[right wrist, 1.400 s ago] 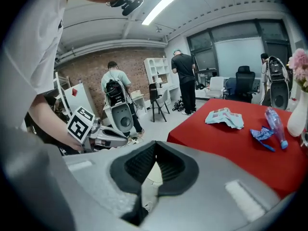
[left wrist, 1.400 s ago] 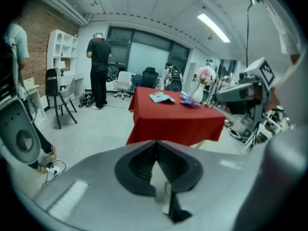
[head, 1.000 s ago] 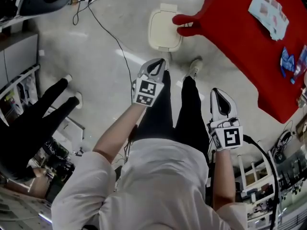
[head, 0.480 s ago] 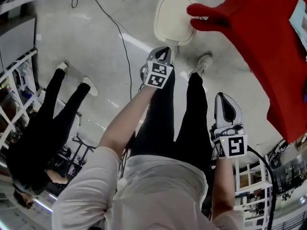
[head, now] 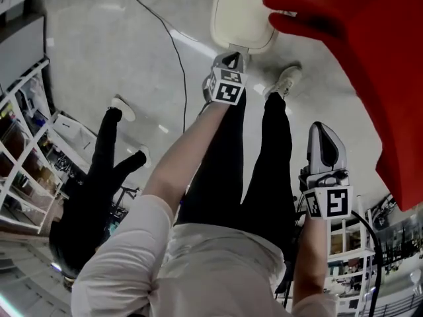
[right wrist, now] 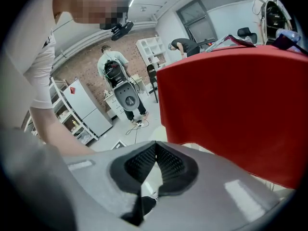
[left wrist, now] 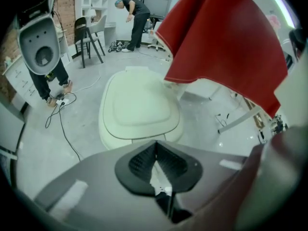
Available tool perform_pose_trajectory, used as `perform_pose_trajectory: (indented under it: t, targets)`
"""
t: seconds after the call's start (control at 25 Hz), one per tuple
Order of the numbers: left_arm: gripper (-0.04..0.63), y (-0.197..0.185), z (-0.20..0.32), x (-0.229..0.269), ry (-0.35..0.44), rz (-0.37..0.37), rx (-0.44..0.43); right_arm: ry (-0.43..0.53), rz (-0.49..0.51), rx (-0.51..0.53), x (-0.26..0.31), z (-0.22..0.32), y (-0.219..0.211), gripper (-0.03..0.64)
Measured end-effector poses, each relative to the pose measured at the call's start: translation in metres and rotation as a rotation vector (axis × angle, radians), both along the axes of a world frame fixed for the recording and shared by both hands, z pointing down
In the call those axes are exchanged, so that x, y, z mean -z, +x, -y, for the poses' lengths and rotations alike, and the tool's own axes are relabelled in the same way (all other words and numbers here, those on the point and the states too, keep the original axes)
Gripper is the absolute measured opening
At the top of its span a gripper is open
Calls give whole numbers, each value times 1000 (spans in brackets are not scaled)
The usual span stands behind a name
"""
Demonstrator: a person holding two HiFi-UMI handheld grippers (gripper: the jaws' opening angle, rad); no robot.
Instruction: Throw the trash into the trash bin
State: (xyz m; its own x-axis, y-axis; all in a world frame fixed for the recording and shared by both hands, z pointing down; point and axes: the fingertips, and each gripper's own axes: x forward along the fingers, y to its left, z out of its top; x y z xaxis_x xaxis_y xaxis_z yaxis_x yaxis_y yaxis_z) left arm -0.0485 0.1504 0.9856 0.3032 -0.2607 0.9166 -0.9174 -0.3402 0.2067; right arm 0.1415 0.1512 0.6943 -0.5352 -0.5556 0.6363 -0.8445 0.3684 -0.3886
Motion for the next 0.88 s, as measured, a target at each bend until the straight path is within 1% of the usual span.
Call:
perform_pose_trajectory:
  t: [0.2, 0.32, 0.52, 0.6, 0.72, 0.88]
  targets:
    - [4, 5, 3, -11, -18, 23, 28, -3, 6, 7, -12, 10, 3, 2]
    - [5, 5, 3, -19, -46, 34, 42, -11, 13, 19, -20, 15, -2, 2]
    - [8, 7, 2, -22, -88, 26, 118, -11, 26, 45, -27, 22, -13, 2]
    - [8, 7, 2, -21, -102, 30, 120, -12, 32, 52, -28, 23, -18, 2]
    - [8, 6, 2, -21, -103, 32, 112, -16, 36, 68, -30, 23, -27, 2]
    - [8, 5, 4, -19, -102, 9, 112, -18, 35, 86, -30, 23, -32, 2]
